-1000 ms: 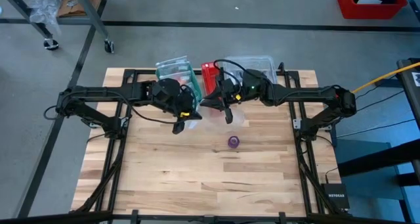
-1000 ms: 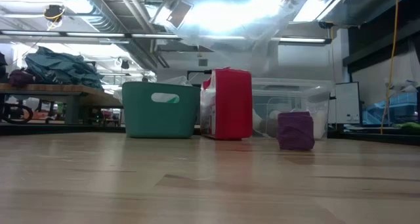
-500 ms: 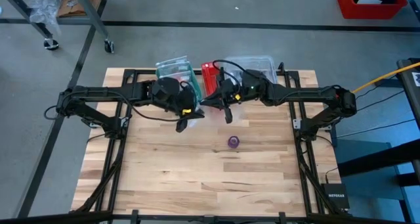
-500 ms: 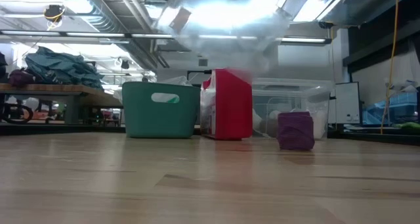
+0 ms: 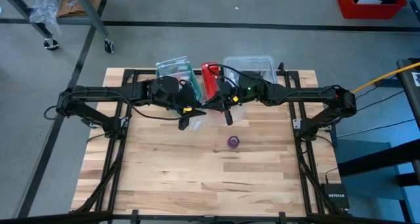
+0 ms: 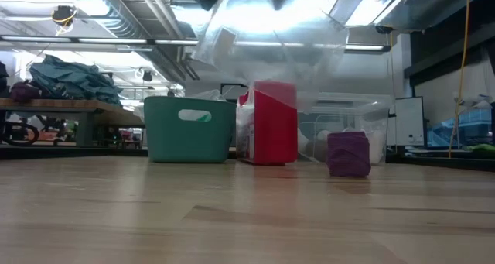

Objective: Roll bandage
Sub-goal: Open the transparent zip bag

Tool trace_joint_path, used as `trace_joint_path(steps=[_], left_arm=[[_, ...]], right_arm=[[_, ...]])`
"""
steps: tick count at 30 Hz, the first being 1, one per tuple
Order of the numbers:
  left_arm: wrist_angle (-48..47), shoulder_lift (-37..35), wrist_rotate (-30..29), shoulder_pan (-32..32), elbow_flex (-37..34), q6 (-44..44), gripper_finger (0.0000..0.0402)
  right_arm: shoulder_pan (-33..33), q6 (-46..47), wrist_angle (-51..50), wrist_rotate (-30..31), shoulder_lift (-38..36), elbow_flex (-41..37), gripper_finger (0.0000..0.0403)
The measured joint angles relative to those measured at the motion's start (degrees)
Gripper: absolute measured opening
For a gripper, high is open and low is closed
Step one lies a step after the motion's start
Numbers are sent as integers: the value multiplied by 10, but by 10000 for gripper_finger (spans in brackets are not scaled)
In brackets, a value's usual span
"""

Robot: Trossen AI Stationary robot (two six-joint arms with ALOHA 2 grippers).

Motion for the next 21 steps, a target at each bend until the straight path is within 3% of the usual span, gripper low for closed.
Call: trace_joint_path(steps=[8, 21], left_arm=[[-5, 0, 0, 0, 0, 5, 11], [-18, -2, -4, -10, 4, -18, 6]], right_arm=[[0, 0, -3, 0, 0, 0, 1], [1, -4, -14, 40, -11, 34, 0]])
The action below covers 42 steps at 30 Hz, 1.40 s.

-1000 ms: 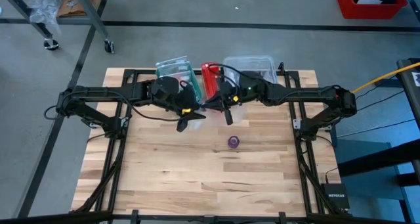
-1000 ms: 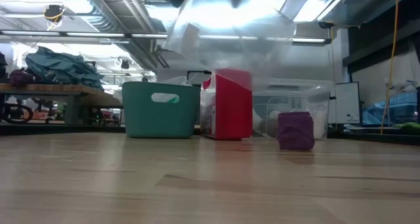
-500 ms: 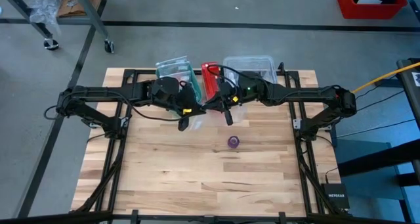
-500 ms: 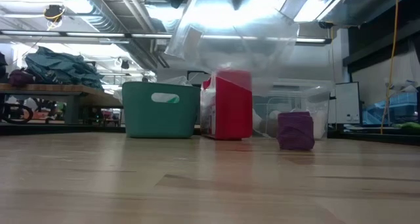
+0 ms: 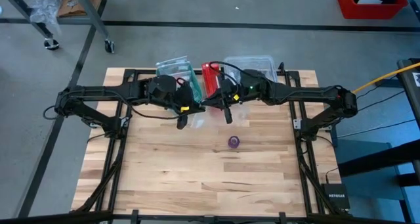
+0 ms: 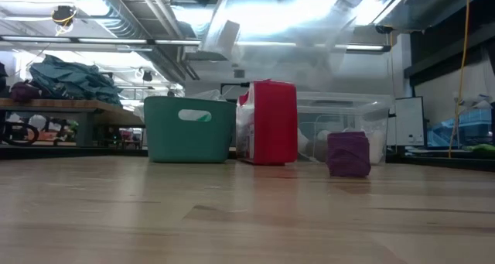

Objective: Roll bandage
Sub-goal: Open the transparent zip bag

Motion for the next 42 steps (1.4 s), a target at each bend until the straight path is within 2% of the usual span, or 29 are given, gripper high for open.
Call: trace_joint_path(steps=[5, 13, 21, 26, 32, 36, 42], left_arm=[[-24, 1, 2, -4, -3, -8, 17], [-20, 1, 3, -7, -1, -8, 8], [-34, 3, 4, -7, -4, -10, 19], [-32, 2, 4, -7, -4, -10, 20], [16, 3, 6, -7, -5, -8, 24], [62, 3, 6, -7, -5, -6, 55], [88, 3, -5, -7, -5, 16, 124]], right_arm=[[0, -26, -15, 32, -21, 16, 0], [-1, -55, -22, 72, -60, 18, 0], [-1, -72, -42, 123, -96, 18, 0], [-1, -75, -43, 127, -102, 18, 0], [-1, -75, -53, 130, -105, 18, 0], [-1, -75, -80, 126, -105, 19, 0], [-1, -70, -95, 68, -104, 19, 0]])
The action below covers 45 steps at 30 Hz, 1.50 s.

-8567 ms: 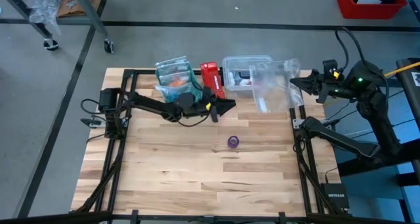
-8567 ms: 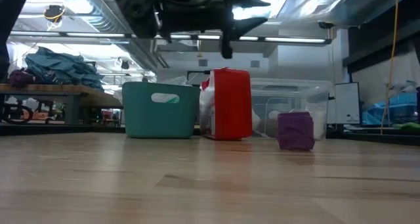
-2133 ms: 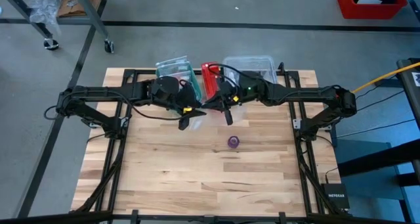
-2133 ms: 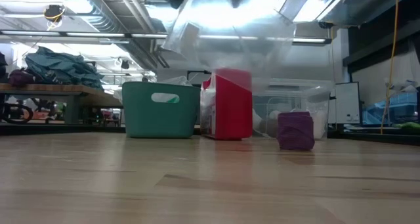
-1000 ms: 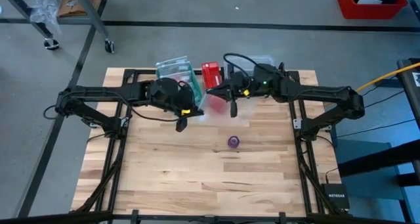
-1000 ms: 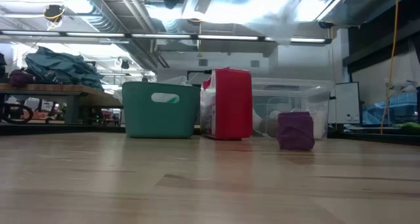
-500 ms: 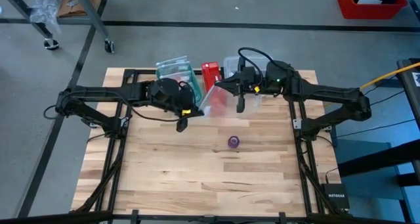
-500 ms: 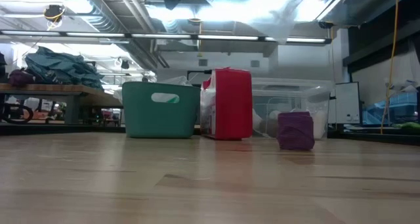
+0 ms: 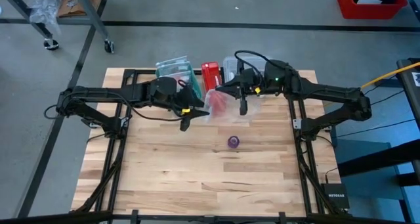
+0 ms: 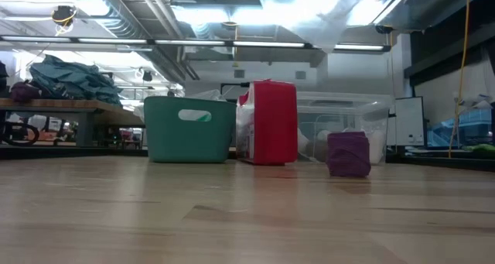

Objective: Roll bandage
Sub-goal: Open the transparent zip bag, then put the purple bandage into the transparent zip bag

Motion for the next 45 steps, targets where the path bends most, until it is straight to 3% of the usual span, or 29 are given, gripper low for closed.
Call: trace_joint_path(steps=[5, 12, 16, 23, 33, 37, 45], left_arm=[[2, 0, -1, 0, 0, -6, 144], [2, 0, -36, 1, 1, 10, 146], [1, 0, -57, 4, 1, 11, 146], [4, 7, -64, 4, 0, 16, 146], [3, 10, -64, -1, -1, 21, 139], [5, 10, -36, -8, -1, 5, 131], [4, 10, -14, -20, -1, -7, 129]], right_arm=[[0, 0, -49, -10, 0, 0, 0], [0, 17, -114, -87, 0, -1, 0], [0, 35, -107, -130, -2, -1, 0], [1, 49, -41, -154, -9, -2, 0], [0, 44, -78, -130, -21, -2, 0], [0, 39, -112, -94, -24, -2, 1], [0, 31, -112, -93, -23, -2, 1]])
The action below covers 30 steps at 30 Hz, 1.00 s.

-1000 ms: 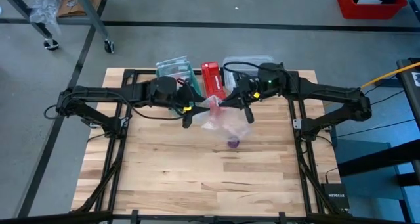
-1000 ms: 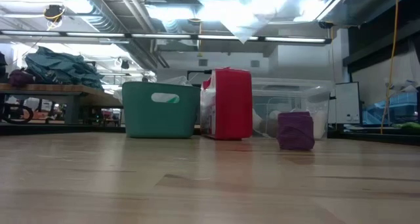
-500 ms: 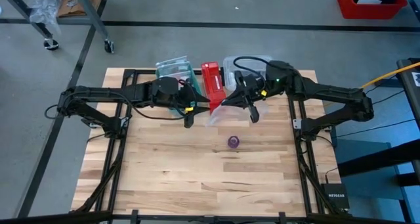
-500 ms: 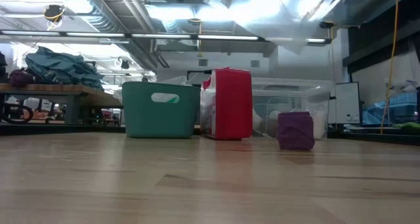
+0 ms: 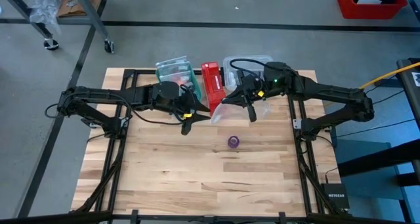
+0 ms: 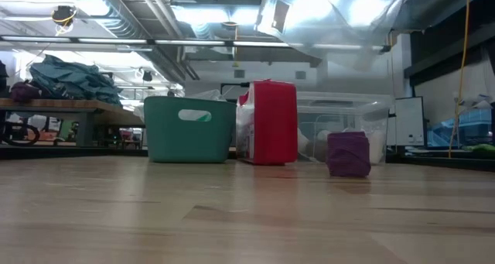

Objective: Roll bandage
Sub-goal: Put the purple bandage into the transparent zip bag

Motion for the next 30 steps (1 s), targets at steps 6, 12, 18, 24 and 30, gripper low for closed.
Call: trace_joint_path(steps=[6, 12, 18, 24, 30], left_arm=[[2, 0, -2, 5, 0, 0, 129], [7, 4, -2, 9, 0, 0, 129], [36, 20, -2, 10, 0, 9, 129], [34, 20, -3, 12, 0, 13, 129], [30, 10, -2, 12, 0, 14, 129]], right_arm=[[0, 0, 1, -9, 0, 0, 1], [0, 0, 18, -15, 0, 0, 1], [0, 1, 39, -15, 0, 0, 1], [0, 1, 28, -16, 0, 0, 1], [0, 1, 16, -16, 0, 0, 1]])
